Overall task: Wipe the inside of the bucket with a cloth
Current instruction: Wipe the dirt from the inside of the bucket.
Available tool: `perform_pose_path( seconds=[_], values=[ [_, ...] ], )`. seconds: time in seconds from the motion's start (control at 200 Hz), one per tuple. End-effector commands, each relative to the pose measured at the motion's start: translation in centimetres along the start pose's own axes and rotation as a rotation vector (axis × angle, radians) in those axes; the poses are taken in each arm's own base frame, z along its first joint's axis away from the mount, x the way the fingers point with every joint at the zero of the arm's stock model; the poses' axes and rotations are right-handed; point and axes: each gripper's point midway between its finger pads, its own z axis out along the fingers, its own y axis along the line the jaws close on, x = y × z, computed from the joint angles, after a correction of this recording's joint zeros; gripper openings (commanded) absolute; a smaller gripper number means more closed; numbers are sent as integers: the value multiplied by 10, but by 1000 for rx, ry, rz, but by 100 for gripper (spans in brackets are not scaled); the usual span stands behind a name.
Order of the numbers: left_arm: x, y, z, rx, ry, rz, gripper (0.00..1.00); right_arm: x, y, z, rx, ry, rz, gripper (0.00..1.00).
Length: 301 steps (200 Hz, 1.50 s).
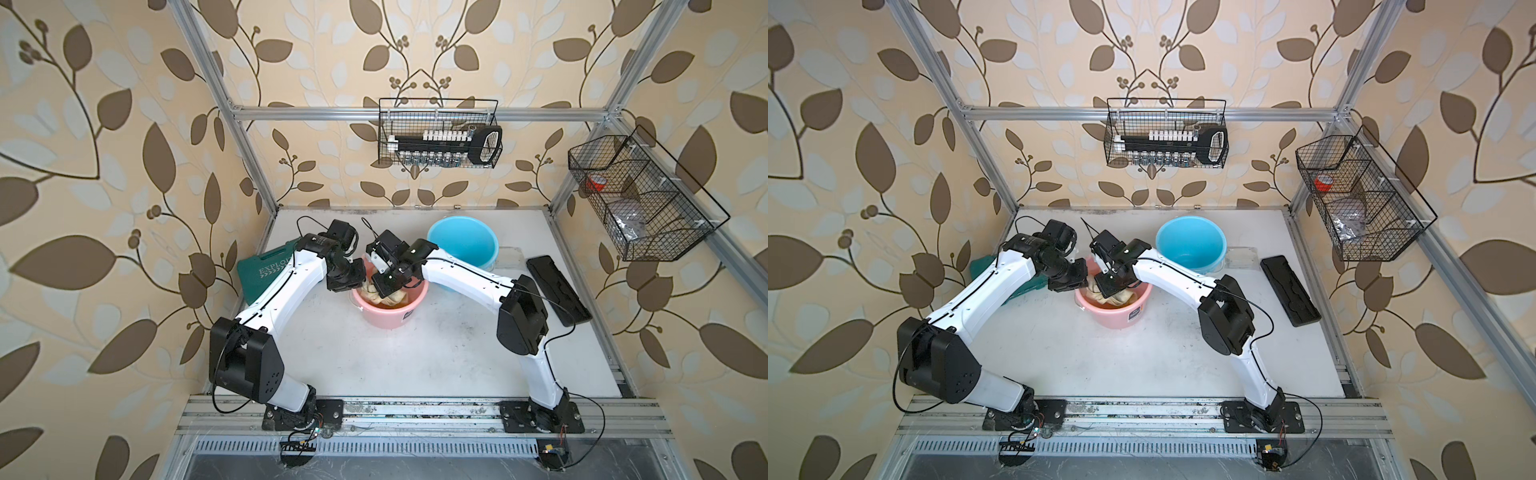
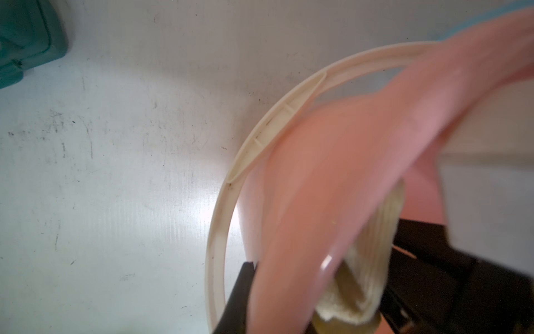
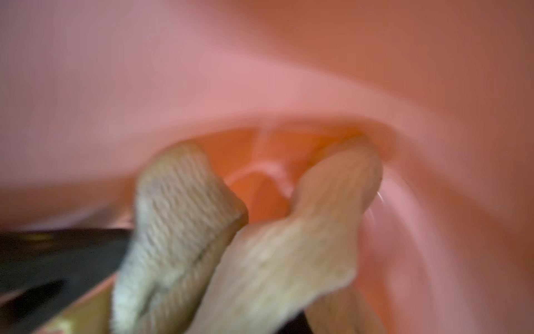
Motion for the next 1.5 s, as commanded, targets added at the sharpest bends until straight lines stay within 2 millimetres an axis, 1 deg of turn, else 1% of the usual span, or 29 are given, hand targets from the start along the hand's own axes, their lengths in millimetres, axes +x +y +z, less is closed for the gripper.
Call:
perform_pose_path(
  seconds=[0.0,0.13,0.28,0.385,0.46,0.54,0.62,0.695,0.74,0.84,0.91,1.04,1.15,1.22,1.29,1.295,1.325,1.5],
  values=[
    [1,-14,-9,68,3,18,0,18,-41,10,257,35,-30,0],
    [0,-13,-7,73,5,8,0,25,-60,11,358,52,-44,0],
    [0,-16,-5,88,13,1,0,36,-75,18,444,98,-62,0],
    [2,-18,-3,103,27,3,0,47,-89,32,479,164,-35,0],
    [4,-19,-3,111,34,6,0,53,-91,46,452,215,-5,0],
    [6,-21,-3,122,43,9,0,54,-83,61,402,236,11,0],
    [9,-21,-1,128,64,10,0,49,-66,75,311,233,39,0],
    [12,-21,2,132,78,10,0,38,-42,84,197,198,61,0],
    [14,-21,4,137,85,7,0,29,-25,85,128,159,75,0],
    [17,-20,8,142,95,-2,0,4,14,78,-28,48,121,0],
    [17,-21,9,149,99,-6,0,-14,36,70,-133,-26,176,0],
    [19,-23,11,164,107,-14,0,-46,62,56,-288,-131,270,0],
    [21,-23,11,167,108,-16,0,-64,76,46,-377,-188,315,0],
    [21,-22,9,166,103,-16,0,-73,80,38,-419,-240,343,0],
    [22,-22,7,170,99,-16,0,-80,78,30,-439,-295,376,0],
    [22,-22,7,170,99,-17,0,-81,78,27,-443,-302,377,0],
    [23,-23,7,172,100,-19,0,-83,75,25,-440,-323,387,0],
    [27,-22,5,181,102,-24,0,-96,57,-3,-394,-470,420,0]
  ],
)
